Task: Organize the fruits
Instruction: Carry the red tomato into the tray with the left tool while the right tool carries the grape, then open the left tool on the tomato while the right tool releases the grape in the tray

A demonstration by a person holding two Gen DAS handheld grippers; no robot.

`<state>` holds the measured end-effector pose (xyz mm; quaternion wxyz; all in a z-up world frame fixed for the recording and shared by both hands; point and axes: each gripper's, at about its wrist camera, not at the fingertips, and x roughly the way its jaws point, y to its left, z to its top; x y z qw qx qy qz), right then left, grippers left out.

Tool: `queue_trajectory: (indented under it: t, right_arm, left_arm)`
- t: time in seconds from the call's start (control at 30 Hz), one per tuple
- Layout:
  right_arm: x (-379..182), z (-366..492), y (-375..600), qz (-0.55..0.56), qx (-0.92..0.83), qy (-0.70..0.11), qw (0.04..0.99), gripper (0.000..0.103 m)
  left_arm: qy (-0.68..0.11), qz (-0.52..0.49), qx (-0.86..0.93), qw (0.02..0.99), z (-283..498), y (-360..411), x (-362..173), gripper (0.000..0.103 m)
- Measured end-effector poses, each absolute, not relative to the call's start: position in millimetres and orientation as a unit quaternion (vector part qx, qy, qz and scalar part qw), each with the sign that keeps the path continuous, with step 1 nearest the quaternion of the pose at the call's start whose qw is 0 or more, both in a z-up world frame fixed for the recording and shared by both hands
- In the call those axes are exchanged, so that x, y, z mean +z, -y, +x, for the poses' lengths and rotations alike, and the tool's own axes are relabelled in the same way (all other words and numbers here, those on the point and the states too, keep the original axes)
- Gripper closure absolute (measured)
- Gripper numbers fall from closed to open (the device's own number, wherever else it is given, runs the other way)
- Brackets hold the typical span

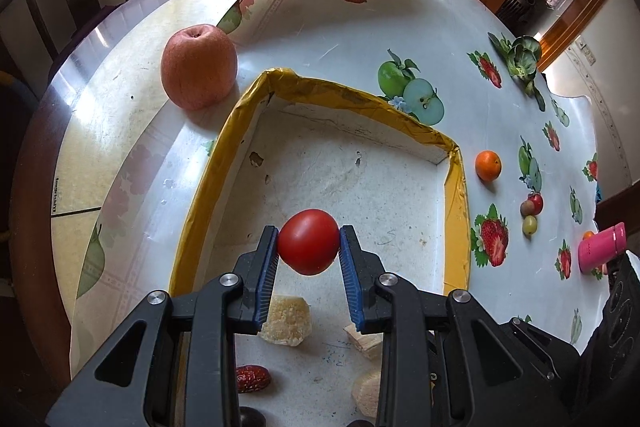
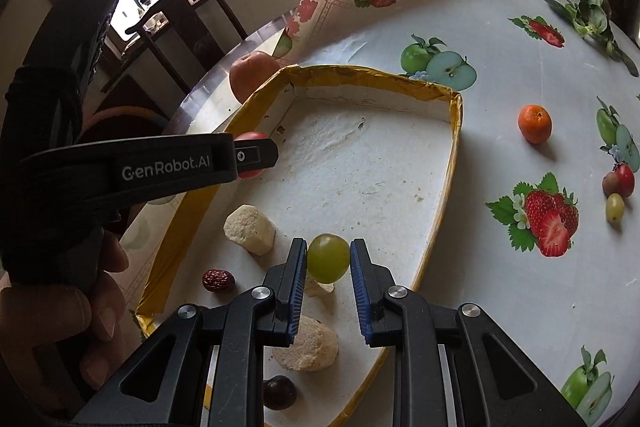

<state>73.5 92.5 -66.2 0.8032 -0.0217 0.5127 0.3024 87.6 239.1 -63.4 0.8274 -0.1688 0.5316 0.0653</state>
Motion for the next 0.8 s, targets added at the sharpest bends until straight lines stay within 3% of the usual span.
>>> queue_trajectory:
  t: [0.37, 0.63, 0.7, 0.8]
  right_arm:
    - [-94.7, 85.5, -100.8, -0.031, 0.293, -0.538, 0.790, 0.081]
    - [-93.5, 81.0, -101.6, -0.038, 0.283, -0.537, 0.794, 0.078]
    - [-90.7, 80.4, -98.6, -0.031, 0.281, -0.536, 0.796, 0.075]
    - [-81.7, 77.4, -89.9, -0.022, 0.276, -0.528, 0.803, 0.072]
  left_arm:
    - [-0.569, -0.162, 0.067, 0.804, 96.0, -237.6, -100.3, 0.075]
    - [-0.562, -0.154, 0.072, 0.809, 87.7, -234.9, -87.9, 0.074]
    - [-0.558, -0.150, 0.075, 0.813, 84.0, -234.9, -81.4, 0.066]
    - [-0.546, -0.151, 0.076, 0.821, 78.3, -233.8, -69.9, 0.063]
